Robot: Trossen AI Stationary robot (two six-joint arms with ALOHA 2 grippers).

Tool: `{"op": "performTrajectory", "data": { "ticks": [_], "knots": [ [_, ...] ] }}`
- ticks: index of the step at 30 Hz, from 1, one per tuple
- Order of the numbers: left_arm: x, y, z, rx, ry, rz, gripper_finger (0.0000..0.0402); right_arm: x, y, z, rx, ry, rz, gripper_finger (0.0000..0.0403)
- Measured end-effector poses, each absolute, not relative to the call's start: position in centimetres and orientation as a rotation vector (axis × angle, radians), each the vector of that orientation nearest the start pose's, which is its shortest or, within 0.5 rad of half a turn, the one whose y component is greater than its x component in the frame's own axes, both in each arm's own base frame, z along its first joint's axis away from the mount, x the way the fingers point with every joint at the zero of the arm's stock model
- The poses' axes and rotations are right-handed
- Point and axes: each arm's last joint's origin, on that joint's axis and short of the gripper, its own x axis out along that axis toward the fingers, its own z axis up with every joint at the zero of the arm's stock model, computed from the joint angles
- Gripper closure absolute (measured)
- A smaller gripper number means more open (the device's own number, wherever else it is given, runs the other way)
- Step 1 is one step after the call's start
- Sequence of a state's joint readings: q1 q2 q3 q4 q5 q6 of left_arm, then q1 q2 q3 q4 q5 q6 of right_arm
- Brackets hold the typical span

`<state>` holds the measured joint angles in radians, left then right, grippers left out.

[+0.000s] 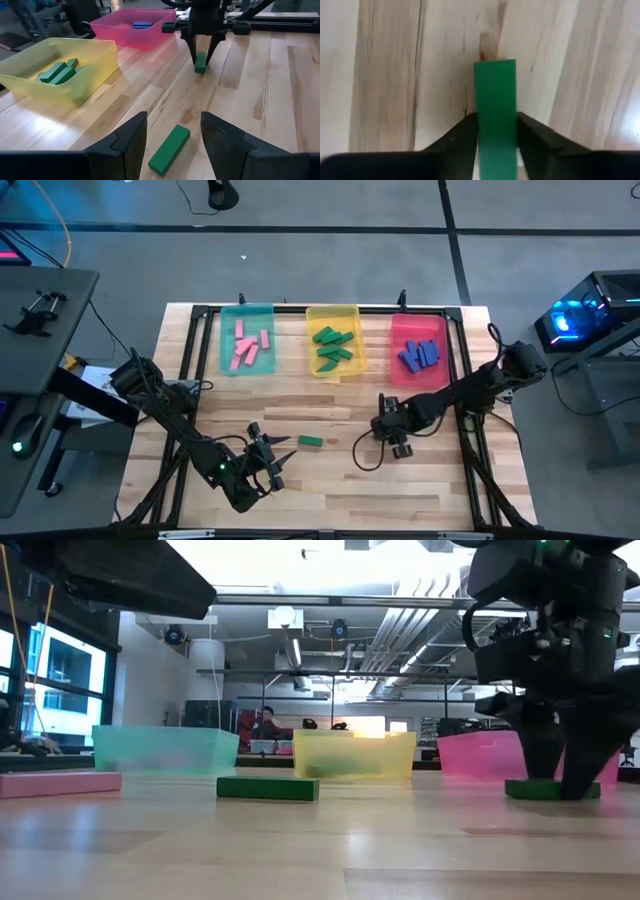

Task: Sort blocks
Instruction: Put the green wooden block into the yellow bin

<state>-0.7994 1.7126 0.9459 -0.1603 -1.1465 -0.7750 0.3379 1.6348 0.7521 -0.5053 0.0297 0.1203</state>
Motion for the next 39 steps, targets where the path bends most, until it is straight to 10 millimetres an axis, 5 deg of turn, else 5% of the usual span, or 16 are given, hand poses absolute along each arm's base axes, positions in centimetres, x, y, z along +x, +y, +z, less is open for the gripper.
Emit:
{"op": "performTrajectory", "data": {
  "ticks": [3,10,14,20,24,27,34,39],
  "knots": [
    [24.4,-21.3,17.4,0.017,0.354,0.483,0.023,25.1,8.5,12.5,-0.08,1.325,0.119,0.034],
    [24.4,-21.3,17.4,0.014,0.353,0.485,0.023,31.1,7.5,17.5,-0.108,0.918,-0.113,0.0342],
    [24.4,-21.3,17.4,0.01,0.352,0.485,0.023,33.7,2.7,19.8,-0.109,0.823,-0.226,0.0342],
    [24.4,-21.4,17.4,-0.024,0.364,0.472,0.023,35.2,-8.7,23.7,0.124,0.73,-0.397,0.0342],
    [24.4,-21.4,17.3,-0.073,0.376,0.459,0.023,34.9,-14.4,23.2,0.248,0.829,-0.428,0.0342],
    [24.4,-21.5,17.3,-0.107,0.375,0.458,0.023,35.1,-16.6,20.8,0.296,0.971,-0.443,0.0342],
    [24.0,-22.0,16.8,-0.245,0.486,0.376,0.023,36.9,-18.3,16.9,0.321,1.108,-0.442,0.0304],
    [21.4,-23.0,16.1,-0.348,0.535,0.408,0.023,37.2,-18.6,17.1,0.292,1.115,-0.441,0.024]
  ]
}}
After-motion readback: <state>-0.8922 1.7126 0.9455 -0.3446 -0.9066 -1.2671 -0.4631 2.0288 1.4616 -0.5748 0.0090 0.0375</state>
